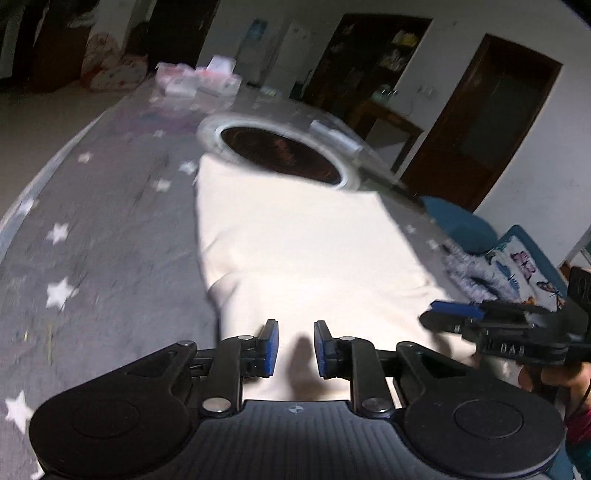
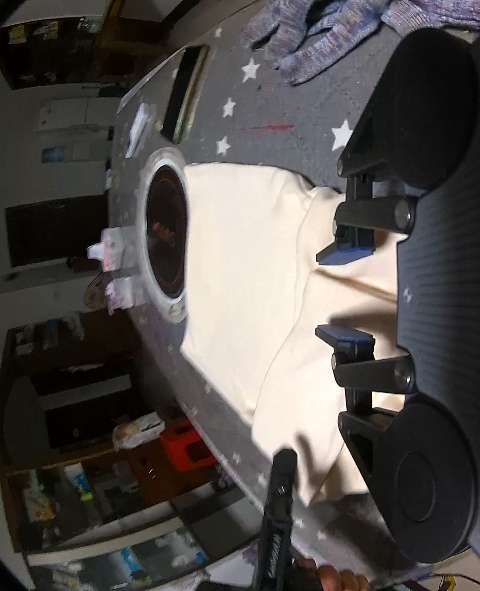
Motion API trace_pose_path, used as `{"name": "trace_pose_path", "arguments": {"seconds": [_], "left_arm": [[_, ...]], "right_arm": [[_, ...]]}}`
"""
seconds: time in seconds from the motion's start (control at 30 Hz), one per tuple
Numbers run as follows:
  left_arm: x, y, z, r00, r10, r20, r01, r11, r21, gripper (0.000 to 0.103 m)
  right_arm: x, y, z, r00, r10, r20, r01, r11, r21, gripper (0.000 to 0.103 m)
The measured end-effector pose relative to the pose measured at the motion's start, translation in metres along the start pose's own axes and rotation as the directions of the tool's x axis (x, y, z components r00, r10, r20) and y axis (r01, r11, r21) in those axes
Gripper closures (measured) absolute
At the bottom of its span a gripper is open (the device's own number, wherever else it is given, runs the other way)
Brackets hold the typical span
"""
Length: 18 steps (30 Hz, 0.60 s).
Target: Fold clothes
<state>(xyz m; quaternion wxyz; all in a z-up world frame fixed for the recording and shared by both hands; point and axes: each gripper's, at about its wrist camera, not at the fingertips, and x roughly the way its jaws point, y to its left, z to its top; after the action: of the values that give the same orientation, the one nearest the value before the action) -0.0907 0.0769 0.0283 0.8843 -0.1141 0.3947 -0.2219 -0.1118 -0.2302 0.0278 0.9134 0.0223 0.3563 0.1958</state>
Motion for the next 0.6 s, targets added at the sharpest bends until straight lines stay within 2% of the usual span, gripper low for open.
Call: {"name": "trace_pose_path", "arguments": {"seconds": [0.13,0.27,0.3,0.4,0.43,0.47,0.6], "left_arm": [[-0.005,0.004,-0.001,1.000,-0.015,-0.005,0.015,1.000,-0.005,0.083],[-0.012,0.003,0.012,0.997,-0.037,0.068,0.037,0.999,-0.007,0.080],[-0.011,0.003,0.015,0.997,-0.024,0.072,0.024,1.000,-0.005,0.080],[0.001,0.007,0.018,0.999,0.019,0.042,-0.019,1.000,-0.001,0.080],[0.005,0.008,0.017,0.999,0.033,0.028,-0.033,0.999,0.002,0.080],[0.008,0.008,0.016,0.999,0.044,0.015,-0.044,0.999,0.005,0.080],[0.006,0.009,0.009,0.998,0.054,0.011,-0.054,0.998,0.016,0.080]], "right_arm": [[0.009,-0.004,-0.001,1.000,-0.011,-0.026,0.011,1.000,0.007,0.071],[0.008,0.000,0.000,1.000,-0.016,-0.024,0.016,1.000,-0.010,0.072],[0.009,0.001,0.000,1.000,-0.019,-0.024,0.018,1.000,-0.018,0.072],[0.013,0.005,0.000,0.999,-0.035,-0.019,0.035,0.999,-0.035,0.072],[0.014,0.007,-0.001,0.999,-0.043,-0.016,0.042,0.998,-0.046,0.074],[0.014,0.009,-0.001,0.999,-0.050,-0.013,0.049,0.997,-0.057,0.079],[0.012,0.021,-0.003,0.997,-0.082,0.002,0.081,0.987,-0.140,0.084]]}}
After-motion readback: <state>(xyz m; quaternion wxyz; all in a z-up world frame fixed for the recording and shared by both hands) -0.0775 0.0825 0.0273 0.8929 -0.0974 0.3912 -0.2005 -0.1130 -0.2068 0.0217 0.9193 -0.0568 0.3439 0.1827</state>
